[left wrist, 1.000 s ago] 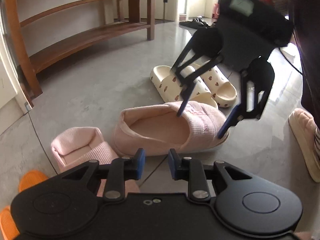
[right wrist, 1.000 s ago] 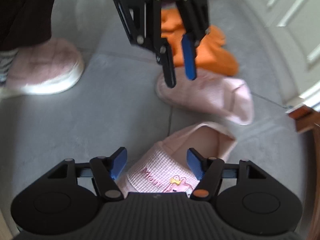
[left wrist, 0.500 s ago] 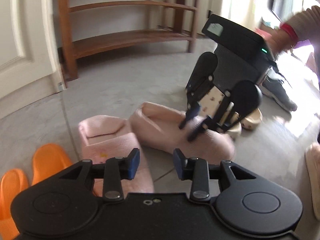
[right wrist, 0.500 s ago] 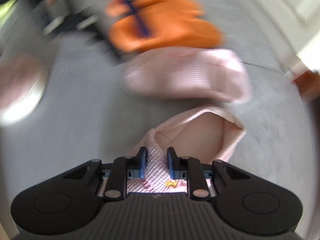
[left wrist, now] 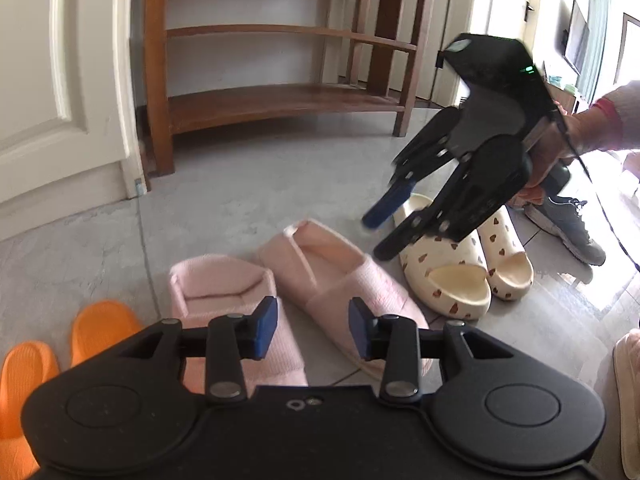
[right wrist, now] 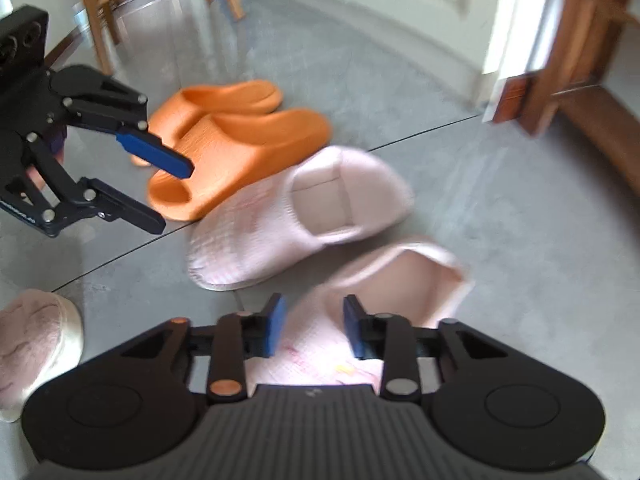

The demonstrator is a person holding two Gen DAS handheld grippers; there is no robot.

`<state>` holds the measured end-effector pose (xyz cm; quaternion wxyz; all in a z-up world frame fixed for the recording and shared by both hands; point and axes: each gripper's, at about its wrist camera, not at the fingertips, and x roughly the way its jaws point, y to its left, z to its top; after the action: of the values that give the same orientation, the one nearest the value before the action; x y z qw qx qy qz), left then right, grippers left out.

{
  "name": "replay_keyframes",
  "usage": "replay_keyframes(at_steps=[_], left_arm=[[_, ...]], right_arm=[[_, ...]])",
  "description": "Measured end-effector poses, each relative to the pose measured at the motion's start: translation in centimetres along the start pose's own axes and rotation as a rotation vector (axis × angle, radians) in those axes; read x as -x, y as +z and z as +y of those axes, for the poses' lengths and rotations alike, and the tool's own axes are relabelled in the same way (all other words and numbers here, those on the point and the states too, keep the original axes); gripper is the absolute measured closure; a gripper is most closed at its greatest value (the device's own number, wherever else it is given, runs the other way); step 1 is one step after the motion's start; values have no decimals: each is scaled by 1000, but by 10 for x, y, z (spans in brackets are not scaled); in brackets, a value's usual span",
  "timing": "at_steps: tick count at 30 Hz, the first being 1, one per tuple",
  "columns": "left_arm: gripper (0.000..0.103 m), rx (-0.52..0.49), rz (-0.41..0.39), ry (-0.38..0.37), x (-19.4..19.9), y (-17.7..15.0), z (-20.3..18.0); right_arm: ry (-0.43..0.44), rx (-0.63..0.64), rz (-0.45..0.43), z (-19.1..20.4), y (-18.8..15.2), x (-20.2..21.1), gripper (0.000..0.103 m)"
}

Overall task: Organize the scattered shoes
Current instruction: 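Move both open tools toward the grey sneakers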

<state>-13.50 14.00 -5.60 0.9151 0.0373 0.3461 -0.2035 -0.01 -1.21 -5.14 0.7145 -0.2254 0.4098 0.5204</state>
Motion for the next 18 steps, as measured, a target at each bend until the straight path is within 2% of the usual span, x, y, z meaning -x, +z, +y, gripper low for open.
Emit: replay_keyframes(at_steps=[1,3,6,8,12,16,18], left_arm=[[63,-14,-9,-9,-5,5,-5],[60,-31,-17,-29,-14,15,-15],[55,-54,-8,-59,-30,33,-32],[52,-108,-5,-82,-38,45,-45],[51,-250,1,-128,-56,76,-75],[51,-397,-39,-226,-77,124,-115],[51,-436,-60,-257,-89,142,-135]], right_arm=[[-19,-25,-15,-4,-5,6,56],[-83,-130,-62,-18,-29,26,45],[-168,-319,-112,-38,-70,49,38],[-219,-475,-159,-47,-105,66,36],[-335,-730,-252,-56,-174,103,35],[-441,-910,-313,-64,-229,144,31],[-512,-958,-331,-65,-258,167,31]])
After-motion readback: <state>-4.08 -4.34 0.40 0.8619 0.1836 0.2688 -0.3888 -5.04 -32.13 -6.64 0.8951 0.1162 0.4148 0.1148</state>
